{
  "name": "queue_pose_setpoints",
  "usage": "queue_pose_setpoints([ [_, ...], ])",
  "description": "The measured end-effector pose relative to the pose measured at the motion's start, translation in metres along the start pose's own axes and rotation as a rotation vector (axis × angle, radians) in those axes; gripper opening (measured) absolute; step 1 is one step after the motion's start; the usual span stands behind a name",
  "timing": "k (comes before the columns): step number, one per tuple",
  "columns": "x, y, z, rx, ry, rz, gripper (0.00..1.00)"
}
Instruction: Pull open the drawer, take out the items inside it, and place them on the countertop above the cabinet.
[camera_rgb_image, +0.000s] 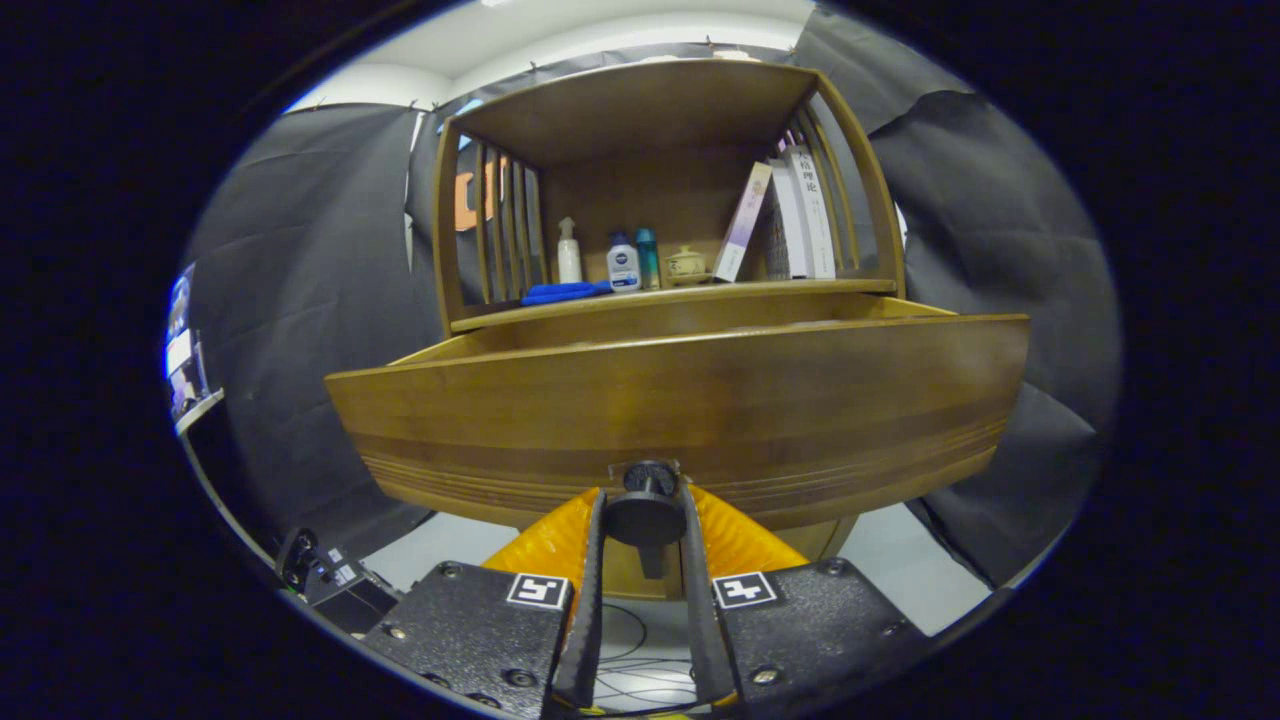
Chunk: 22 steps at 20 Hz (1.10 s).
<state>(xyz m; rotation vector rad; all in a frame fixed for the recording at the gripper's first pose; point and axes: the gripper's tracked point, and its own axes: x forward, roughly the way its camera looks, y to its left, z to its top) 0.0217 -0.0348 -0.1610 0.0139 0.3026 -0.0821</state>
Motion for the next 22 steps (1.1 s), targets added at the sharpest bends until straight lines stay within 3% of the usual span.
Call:
queue_pose_setpoints([
  [13,-0.044,0.01,-0.023,-0.045,0.073,0.051,0.39],
  [16,-0.045,0.01,-0.022,0.003,0.136,0.065,0.4],
  [22,-0.074,0.009,0.023,-0.073,0.103,0.079,0.46],
])
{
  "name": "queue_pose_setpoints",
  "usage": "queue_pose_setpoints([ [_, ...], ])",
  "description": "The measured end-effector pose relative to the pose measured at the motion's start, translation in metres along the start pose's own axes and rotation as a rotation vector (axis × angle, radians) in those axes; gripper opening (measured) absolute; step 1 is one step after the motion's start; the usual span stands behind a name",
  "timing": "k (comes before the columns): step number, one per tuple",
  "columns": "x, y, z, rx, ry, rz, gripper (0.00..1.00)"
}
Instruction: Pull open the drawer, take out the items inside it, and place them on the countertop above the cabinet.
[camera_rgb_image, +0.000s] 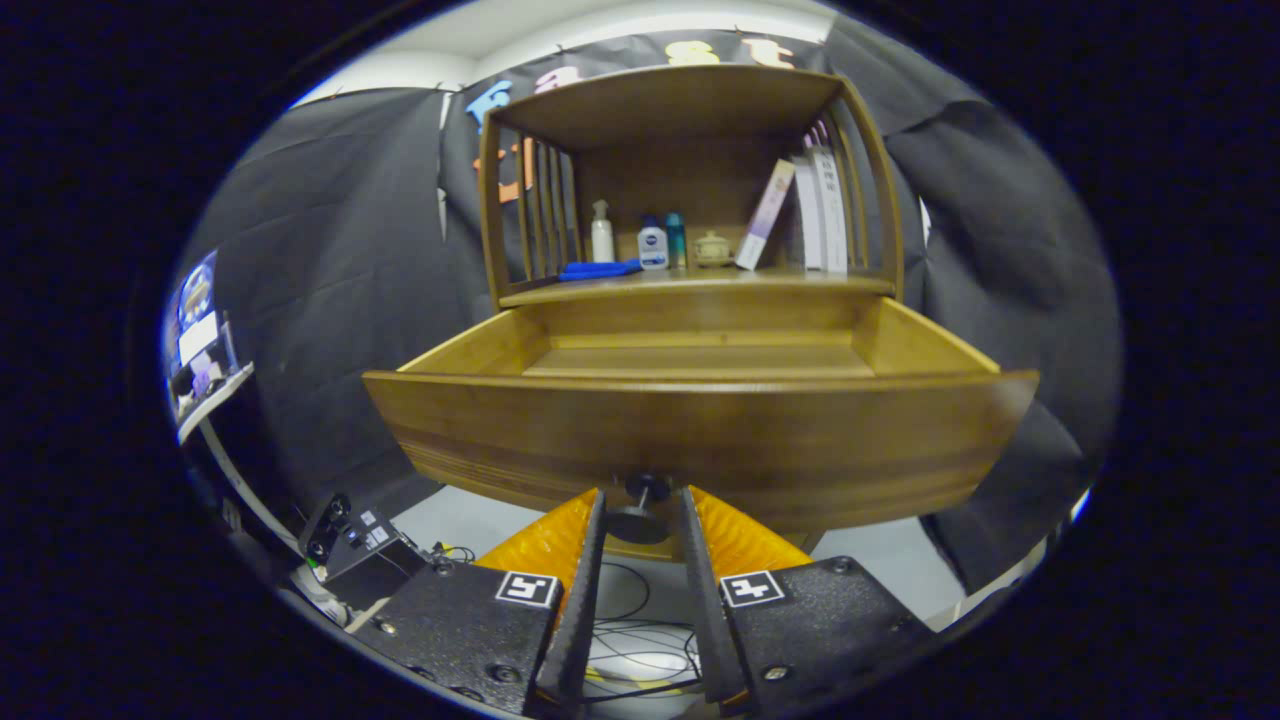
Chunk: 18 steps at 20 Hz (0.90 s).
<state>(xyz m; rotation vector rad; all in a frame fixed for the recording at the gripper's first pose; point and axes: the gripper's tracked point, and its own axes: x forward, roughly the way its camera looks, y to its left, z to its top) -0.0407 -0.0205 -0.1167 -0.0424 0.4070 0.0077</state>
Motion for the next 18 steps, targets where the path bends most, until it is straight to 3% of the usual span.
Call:
queue_pose_setpoints([
  [4,-0.01,0.004,0.055,0.037,-0.047,0.044,0.64],
  [8,0.015,0.005,0.091,0.056,0.014,0.086,0.84],
  [12,0.055,0.004,0.112,0.097,0.114,0.139,0.9],
  [18,0.12,-0.029,0.104,0.126,0.372,0.082,0.9],
])
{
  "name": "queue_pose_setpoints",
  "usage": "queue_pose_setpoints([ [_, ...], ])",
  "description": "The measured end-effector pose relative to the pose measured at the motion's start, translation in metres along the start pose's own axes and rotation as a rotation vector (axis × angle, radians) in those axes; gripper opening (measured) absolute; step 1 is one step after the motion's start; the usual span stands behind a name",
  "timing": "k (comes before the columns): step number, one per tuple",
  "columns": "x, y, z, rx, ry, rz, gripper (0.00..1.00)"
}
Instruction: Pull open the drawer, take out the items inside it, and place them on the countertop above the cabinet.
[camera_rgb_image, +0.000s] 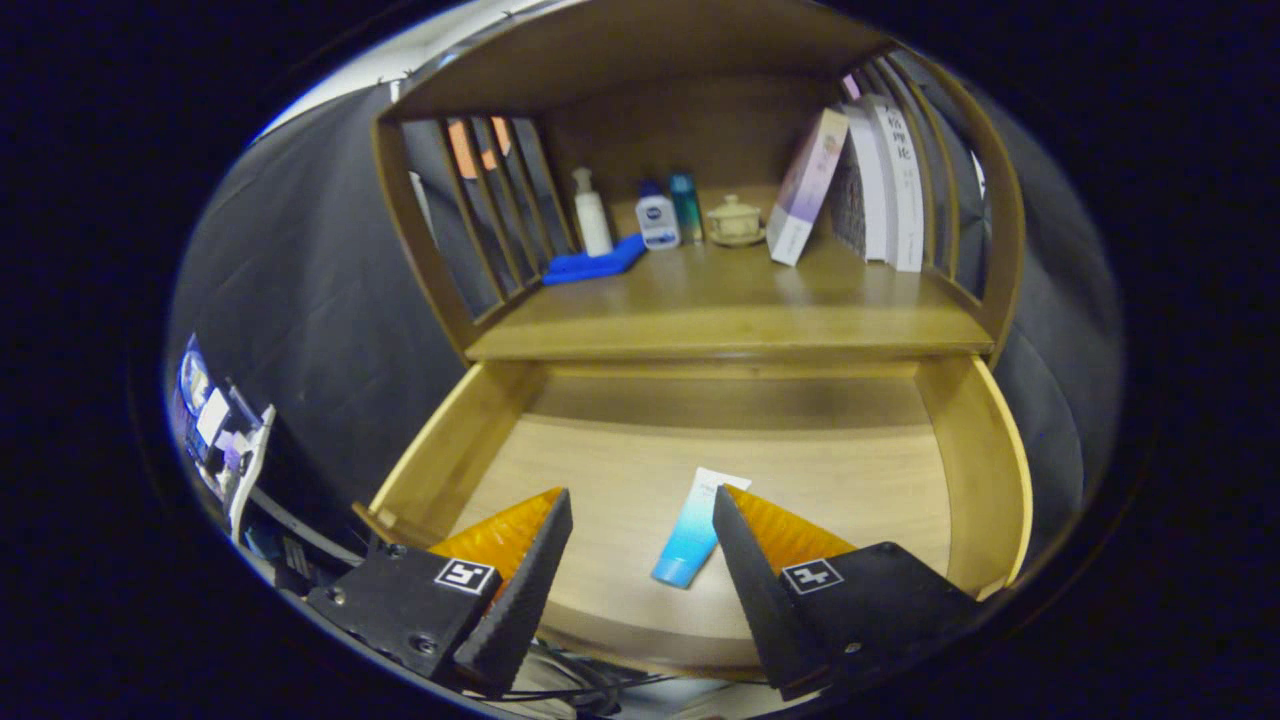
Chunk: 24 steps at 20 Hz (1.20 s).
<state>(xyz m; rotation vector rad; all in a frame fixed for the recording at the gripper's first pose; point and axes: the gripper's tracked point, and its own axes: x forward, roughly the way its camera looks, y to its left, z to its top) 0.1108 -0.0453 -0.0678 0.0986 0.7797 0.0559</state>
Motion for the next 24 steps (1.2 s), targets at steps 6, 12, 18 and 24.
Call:
queue_pose_setpoints([
  [6,0.042,-0.014,-0.027,0.069,0.277,-0.035,0.9],
  [12,0.068,-0.025,-0.043,0.081,0.428,-0.129,0.86],
  [18,0.077,-0.029,-0.059,0.102,0.541,-0.176,0.82],
  [24,0.08,-0.033,-0.058,0.108,0.536,-0.211,0.54],
])
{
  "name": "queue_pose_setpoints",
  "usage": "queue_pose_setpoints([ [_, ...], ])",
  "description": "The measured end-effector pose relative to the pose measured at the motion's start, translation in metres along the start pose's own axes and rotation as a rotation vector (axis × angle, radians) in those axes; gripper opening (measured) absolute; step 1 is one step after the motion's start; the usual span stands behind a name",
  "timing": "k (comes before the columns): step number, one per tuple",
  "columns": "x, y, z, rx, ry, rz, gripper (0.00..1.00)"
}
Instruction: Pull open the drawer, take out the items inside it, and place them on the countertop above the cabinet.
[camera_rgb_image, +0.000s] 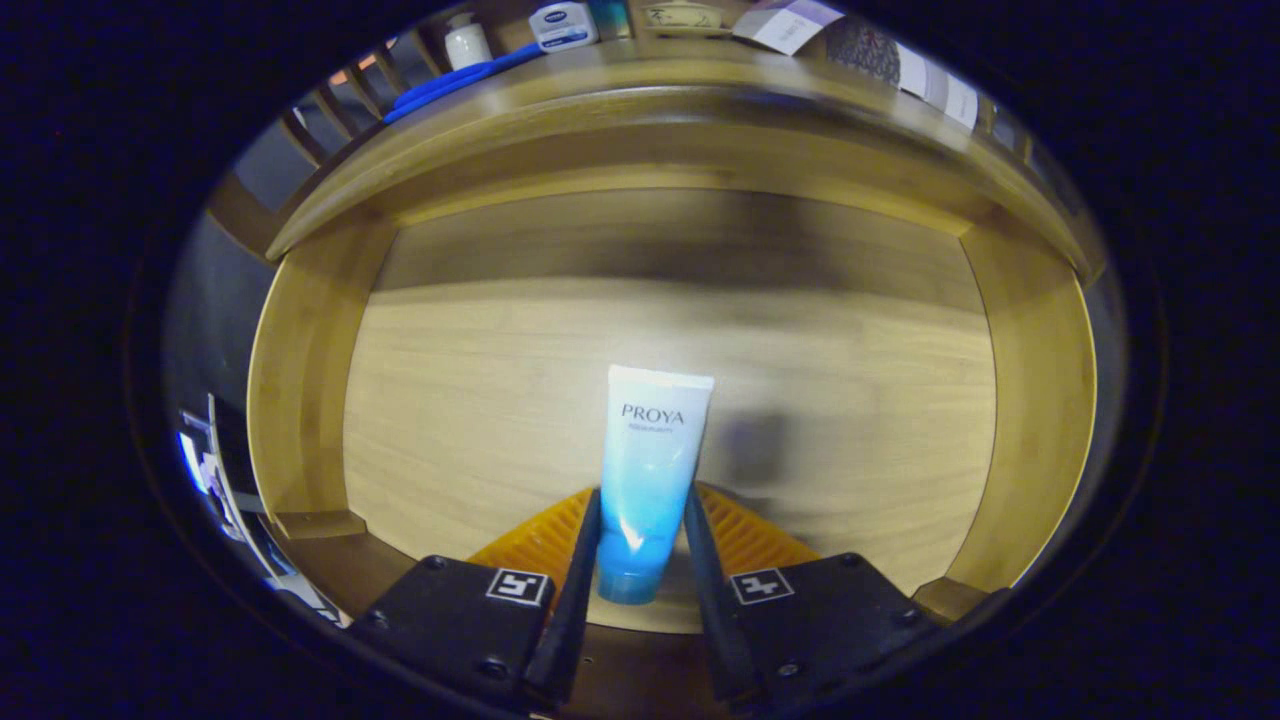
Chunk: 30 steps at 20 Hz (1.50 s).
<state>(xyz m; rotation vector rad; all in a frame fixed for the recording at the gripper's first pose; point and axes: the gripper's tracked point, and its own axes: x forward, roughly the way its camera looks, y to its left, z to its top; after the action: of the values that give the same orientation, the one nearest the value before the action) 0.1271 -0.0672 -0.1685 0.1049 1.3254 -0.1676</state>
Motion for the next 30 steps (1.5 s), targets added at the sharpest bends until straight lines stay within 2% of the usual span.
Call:
queue_pose_setpoints([
  [4,-0.018,-0.007,-0.001,0.003,-0.05,-0.024,0.48],
  [10,-0.074,0.005,0.012,-0.022,-0.161,-0.003,0.47],
  [15,-0.125,0.023,0.044,-0.057,-0.275,0.002,0.47],
  [20,-0.155,0.029,0.092,-0.093,-0.37,-0.027,0.47],
  [24,-0.166,0.029,0.128,-0.098,-0.41,-0.078,0.47],
  [28,-0.151,0.026,0.158,-0.087,-0.432,-0.133,0.47],
  [30,-0.138,0.028,0.171,-0.072,-0.442,-0.132,0.47],
])
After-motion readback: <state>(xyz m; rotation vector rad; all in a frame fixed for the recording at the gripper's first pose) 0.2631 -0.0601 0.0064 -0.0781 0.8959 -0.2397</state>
